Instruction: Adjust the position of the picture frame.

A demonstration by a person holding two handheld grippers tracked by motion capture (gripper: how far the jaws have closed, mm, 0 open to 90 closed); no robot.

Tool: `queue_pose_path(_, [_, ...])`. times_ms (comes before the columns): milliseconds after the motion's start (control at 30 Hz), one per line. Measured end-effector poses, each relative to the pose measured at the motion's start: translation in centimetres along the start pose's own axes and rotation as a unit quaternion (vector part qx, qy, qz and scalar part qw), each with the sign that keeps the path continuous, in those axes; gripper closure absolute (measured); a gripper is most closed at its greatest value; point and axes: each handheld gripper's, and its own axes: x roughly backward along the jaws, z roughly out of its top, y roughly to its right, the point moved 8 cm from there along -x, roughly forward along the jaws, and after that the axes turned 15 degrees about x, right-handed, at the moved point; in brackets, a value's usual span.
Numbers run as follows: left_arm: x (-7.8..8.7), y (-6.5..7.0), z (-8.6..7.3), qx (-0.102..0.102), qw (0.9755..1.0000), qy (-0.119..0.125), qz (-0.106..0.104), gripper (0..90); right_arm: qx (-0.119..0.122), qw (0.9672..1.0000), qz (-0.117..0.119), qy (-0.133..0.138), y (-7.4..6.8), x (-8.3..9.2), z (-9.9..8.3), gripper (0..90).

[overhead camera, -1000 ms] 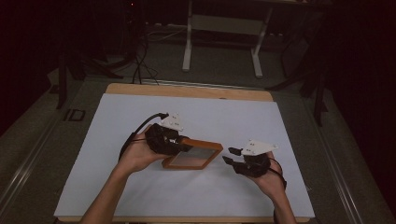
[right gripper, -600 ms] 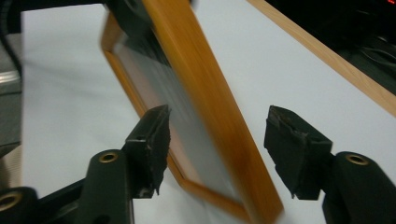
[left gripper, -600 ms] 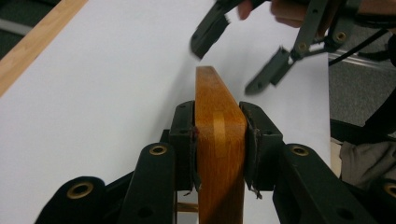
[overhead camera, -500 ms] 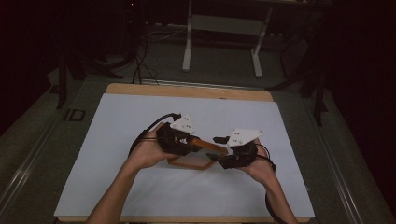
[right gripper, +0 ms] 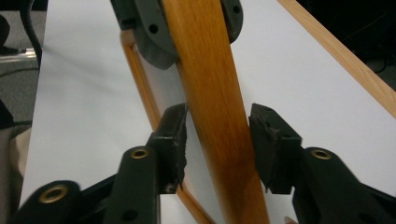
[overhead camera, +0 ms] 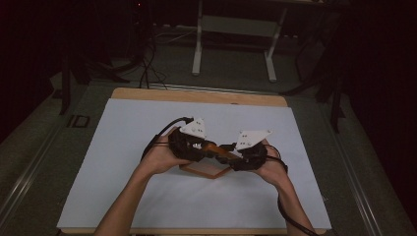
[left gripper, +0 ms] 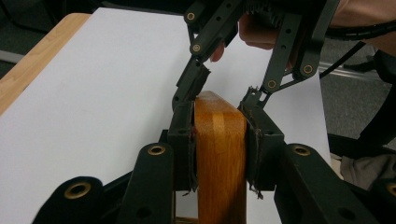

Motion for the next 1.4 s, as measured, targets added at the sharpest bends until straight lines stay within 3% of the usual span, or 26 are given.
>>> queue_pose_path(67, [0.1,-0.3,0.0,0.011,0.9999,0.010,0.003,62.3,0.003,0.9999,0.009,0.006,-0.1,0.3,0.0,65.2])
queue_pose_path(133, [0.3,-0.5,-0.1,0.023,0.9994,0.024,-0.008,59.9,0.007,1.0000,0.003,0.002,-0.2,0.3,-0.1,65.8])
queue_pose_path(233, [1.0,-1.2,-0.5,0.048,0.9969,0.061,-0.015,54.9,0.011,0.9999,-0.004,-0.002,-0.1,0.5,-0.3,67.4])
queue_pose_path(367, [2.7,-2.1,-1.8,0.075,0.9904,0.116,-0.006,49.8,0.000,0.9999,-0.012,-0.004,0.0,1.0,-0.9,68.3])
queue_pose_path(433, [3.4,-2.7,-2.7,0.093,0.9857,0.140,0.010,46.9,-0.006,0.9999,-0.014,0.000,-0.1,1.3,-1.2,68.3])
queue_pose_path(533, [3.9,-3.5,-4.2,0.121,0.9782,0.168,0.016,45.1,-0.009,0.9997,-0.020,0.003,-0.1,1.6,-1.7,68.4])
queue_pose_path(600, [3.5,-3.6,-5.3,0.129,0.9763,0.173,0.017,43.8,-0.014,0.9996,-0.023,0.008,-0.2,1.7,-1.9,68.4])
queue_pose_path(667, [3.5,-3.6,-5.3,0.129,0.9763,0.173,0.017,43.0,-0.017,0.9995,-0.025,0.009,-0.2,1.8,-2.0,68.4])
queue_pose_path(700, [2.3,-3.7,-6.7,0.145,0.9737,0.176,0.014,42.0,-0.021,0.9993,-0.028,0.013,-0.1,1.9,-2.2,68.4])
queue_pose_path(800, [0.3,-3.9,-8.0,0.160,0.9742,0.159,0.015,42.4,-0.026,0.9991,-0.030,0.017,-0.1,2.0,-2.4,68.4])
queue_pose_path(867, [-1.1,-3.9,-8.5,0.165,0.9759,0.142,0.011,44.6,-0.028,0.9989,-0.032,0.019,-0.1,2.0,-2.6,68.4])
queue_pose_path(967, [-2.7,-3.8,-8.8,0.162,0.9796,0.118,0.007,51.2,-0.031,0.9986,-0.034,0.026,-0.1,2.1,-2.7,68.4])
queue_pose_path(1067, [-3.8,-3.6,-8.7,0.163,0.9802,0.112,-0.005,58.1,-0.037,0.9981,-0.037,0.033,0.0,2.2,-3.0,68.4])
queue_pose_path(1200, [-3.9,-3.6,-8.4,0.167,0.9800,0.106,-0.022,63.4,-0.044,0.9975,-0.042,0.037,0.1,2.4,-3.4,68.2])
queue_pose_path(1333, [-3.4,-3.2,-8.0,0.159,0.9818,0.101,-0.026,66.2,-0.060,0.9967,-0.039,0.039,0.2,2.5,-3.8,66.9])
queue_pose_path(1400, [-2.7,-3.2,-7.7,0.159,0.9806,0.112,-0.028,67.0,-0.075,0.9954,-0.038,0.046,0.3,2.5,-3.9,66.5])
